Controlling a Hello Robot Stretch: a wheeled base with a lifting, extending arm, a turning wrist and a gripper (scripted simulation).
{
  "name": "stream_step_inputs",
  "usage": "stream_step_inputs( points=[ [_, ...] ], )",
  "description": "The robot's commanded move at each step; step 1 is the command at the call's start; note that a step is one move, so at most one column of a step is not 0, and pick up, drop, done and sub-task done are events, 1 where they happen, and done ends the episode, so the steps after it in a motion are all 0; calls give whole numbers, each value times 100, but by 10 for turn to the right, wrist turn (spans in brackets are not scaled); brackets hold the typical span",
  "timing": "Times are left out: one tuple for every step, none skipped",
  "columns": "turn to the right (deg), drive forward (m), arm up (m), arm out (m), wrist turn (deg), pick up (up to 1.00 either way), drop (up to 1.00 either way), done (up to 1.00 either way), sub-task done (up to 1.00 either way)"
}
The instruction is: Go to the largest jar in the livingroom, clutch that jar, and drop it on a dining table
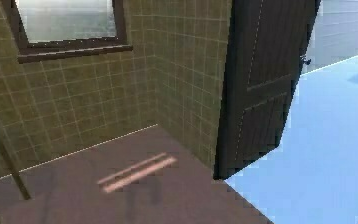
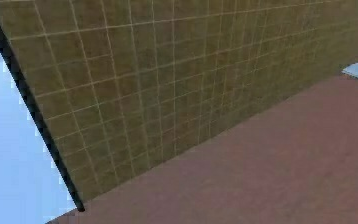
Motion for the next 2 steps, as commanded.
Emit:
stream_step_inputs(
  points=[
    [60, 0, 0, 0, 0, 0, 0, 0, 0],
    [0, 70, 0, 0, 0, 0, 0, 0, 0]
  ],
)
